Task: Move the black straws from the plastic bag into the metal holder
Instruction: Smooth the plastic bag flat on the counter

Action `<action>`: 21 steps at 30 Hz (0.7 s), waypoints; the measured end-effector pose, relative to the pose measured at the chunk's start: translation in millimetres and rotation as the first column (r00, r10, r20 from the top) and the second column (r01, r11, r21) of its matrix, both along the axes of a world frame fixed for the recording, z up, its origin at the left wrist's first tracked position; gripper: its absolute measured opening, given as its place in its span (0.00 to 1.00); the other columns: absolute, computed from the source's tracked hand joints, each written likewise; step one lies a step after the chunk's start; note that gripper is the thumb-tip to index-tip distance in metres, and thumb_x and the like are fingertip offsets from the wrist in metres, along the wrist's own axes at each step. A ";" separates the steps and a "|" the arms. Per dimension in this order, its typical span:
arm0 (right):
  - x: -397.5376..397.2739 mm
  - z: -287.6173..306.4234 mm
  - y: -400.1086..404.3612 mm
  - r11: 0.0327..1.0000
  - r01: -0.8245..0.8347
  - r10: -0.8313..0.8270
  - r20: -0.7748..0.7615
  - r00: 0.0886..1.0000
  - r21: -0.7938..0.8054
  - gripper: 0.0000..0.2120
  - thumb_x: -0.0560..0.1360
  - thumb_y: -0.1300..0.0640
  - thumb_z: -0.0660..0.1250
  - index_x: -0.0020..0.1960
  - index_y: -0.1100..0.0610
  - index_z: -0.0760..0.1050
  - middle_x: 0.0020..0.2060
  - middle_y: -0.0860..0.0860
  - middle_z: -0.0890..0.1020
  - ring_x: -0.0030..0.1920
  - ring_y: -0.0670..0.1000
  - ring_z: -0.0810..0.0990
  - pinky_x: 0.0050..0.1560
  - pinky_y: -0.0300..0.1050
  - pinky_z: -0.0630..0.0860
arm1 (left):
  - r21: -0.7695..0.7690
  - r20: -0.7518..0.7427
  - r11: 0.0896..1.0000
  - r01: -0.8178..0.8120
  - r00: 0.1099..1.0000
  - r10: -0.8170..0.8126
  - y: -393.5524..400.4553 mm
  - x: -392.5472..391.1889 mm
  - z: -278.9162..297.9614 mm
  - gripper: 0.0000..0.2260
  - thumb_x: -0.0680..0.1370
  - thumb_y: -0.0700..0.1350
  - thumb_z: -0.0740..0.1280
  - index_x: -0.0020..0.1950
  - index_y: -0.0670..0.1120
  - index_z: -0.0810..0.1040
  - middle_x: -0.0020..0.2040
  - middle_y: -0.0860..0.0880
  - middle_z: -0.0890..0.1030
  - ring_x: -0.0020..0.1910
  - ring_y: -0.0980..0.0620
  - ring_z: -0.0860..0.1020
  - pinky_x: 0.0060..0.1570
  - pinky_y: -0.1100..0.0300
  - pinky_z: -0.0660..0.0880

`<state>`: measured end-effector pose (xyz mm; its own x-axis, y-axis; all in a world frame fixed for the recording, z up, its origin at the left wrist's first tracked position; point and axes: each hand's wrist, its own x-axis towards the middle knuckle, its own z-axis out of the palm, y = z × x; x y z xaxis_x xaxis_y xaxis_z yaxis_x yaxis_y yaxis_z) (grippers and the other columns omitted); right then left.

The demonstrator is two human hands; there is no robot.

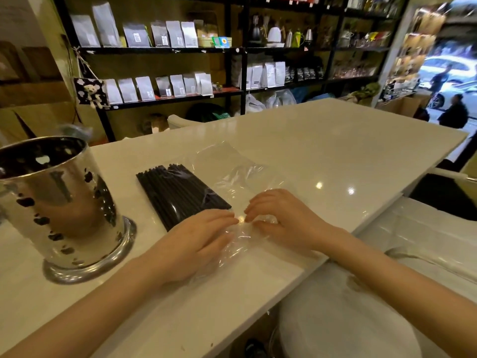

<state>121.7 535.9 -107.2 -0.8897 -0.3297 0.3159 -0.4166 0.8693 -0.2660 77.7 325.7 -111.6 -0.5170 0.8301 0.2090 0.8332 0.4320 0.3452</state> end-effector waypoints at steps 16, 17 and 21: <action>33.9 -22.4 25.7 0.999 -0.012 0.030 -0.428 0.903 0.044 0.09 0.74 0.57 0.64 0.45 0.54 0.83 0.40 0.47 0.86 0.43 0.45 0.83 0.58 0.47 0.71 | -0.265 -0.278 0.964 -0.027 0.959 -0.050 29.7 -30.9 -16.5 0.31 0.73 0.59 0.32 0.74 0.52 0.47 0.76 0.55 0.49 0.73 0.56 0.41 0.70 0.59 0.34; 40.1 -23.1 28.4 0.998 -0.017 0.044 -0.435 0.899 0.066 0.09 0.74 0.57 0.63 0.46 0.53 0.83 0.41 0.46 0.86 0.44 0.45 0.83 0.58 0.47 0.71 | -0.272 -0.275 0.962 -0.031 0.960 -0.047 29.7 -30.3 -16.4 0.30 0.73 0.59 0.33 0.74 0.52 0.46 0.76 0.55 0.48 0.73 0.57 0.41 0.70 0.59 0.34; 62.0 -25.5 33.4 0.988 -0.023 0.084 -0.413 0.907 0.151 0.11 0.78 0.55 0.60 0.50 0.53 0.81 0.45 0.45 0.86 0.50 0.44 0.81 0.59 0.47 0.69 | -0.295 -0.260 0.955 -0.045 0.965 -0.034 30.8 -29.5 -15.1 0.27 0.75 0.57 0.36 0.73 0.53 0.44 0.76 0.57 0.46 0.73 0.58 0.39 0.69 0.59 0.33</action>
